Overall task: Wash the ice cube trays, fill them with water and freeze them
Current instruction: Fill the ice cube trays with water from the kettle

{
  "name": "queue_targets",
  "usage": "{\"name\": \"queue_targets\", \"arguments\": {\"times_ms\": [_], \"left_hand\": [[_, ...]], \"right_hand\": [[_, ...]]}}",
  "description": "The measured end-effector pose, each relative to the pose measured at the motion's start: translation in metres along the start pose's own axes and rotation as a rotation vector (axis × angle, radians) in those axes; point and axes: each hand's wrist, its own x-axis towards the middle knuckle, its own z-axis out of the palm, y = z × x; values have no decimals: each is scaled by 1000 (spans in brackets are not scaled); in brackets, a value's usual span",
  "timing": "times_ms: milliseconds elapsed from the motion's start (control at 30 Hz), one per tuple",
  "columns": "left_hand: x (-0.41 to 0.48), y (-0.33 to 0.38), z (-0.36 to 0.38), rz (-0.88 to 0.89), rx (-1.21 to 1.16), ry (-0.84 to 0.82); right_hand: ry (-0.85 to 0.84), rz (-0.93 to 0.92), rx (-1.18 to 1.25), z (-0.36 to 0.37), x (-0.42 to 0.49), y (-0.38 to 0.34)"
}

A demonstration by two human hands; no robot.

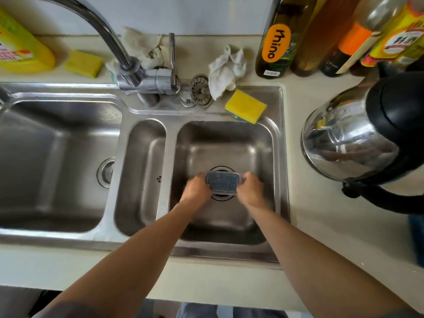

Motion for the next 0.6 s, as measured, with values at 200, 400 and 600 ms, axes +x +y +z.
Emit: {"name": "queue_targets", "arguments": {"times_ms": [200,400,600], "left_hand": [[19,0,18,-54,-24,-18],[32,-9,19,-99,-37,48],[48,-14,18,-117,-62,7]], "right_hand": [[11,29,-57,6,14,6],[28,6,-20,11,19,5],[-29,87,44,20,26,12]]}}
